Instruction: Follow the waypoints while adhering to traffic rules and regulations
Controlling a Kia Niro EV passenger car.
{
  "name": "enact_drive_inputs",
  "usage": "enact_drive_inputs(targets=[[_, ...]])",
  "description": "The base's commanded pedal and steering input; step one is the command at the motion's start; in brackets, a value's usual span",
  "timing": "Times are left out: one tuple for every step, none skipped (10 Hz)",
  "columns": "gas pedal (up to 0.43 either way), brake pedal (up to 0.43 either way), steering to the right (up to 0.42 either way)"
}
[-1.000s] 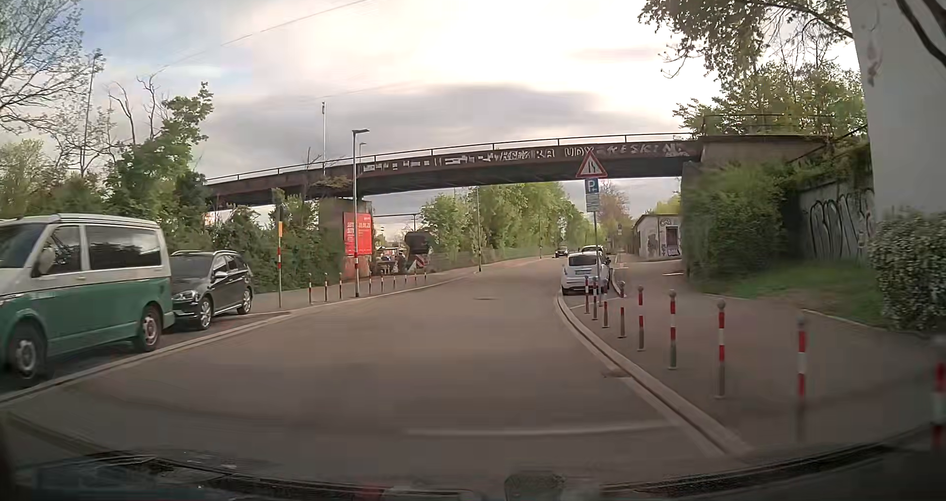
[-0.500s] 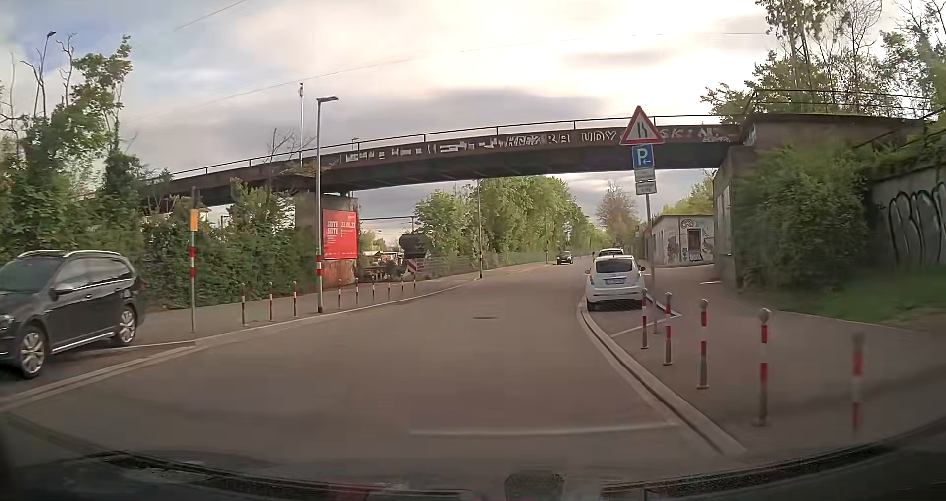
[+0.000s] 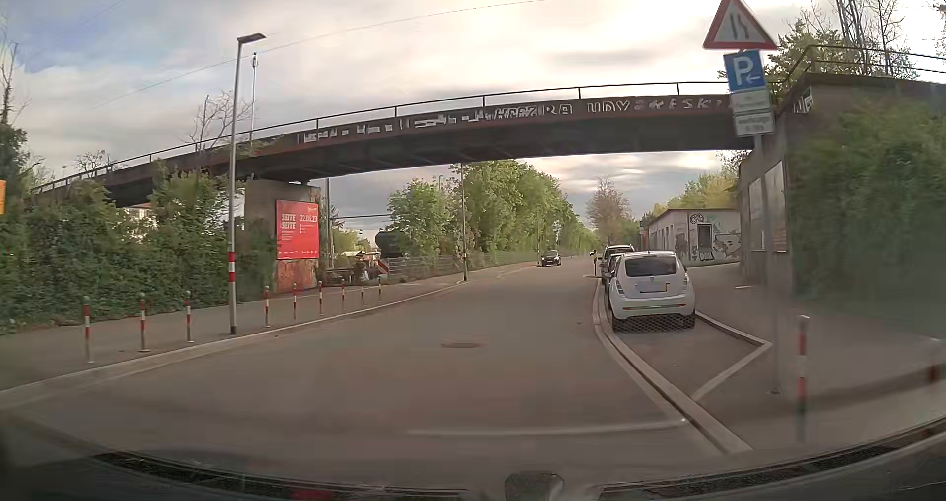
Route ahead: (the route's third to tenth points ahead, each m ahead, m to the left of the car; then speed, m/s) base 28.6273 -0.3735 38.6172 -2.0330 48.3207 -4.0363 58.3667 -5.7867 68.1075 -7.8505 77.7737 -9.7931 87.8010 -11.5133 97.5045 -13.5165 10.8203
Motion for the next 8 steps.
enact_drive_inputs(targets=[[0.047, 0.000, 0.033], [0.047, 0.000, 0.034], [0.047, 0.000, 0.035], [0.047, 0.000, 0.035], [0.059, 0.000, 0.035], [0.067, 0.000, 0.035], [0.067, 0.000, 0.035], [0.067, 0.000, 0.035]])
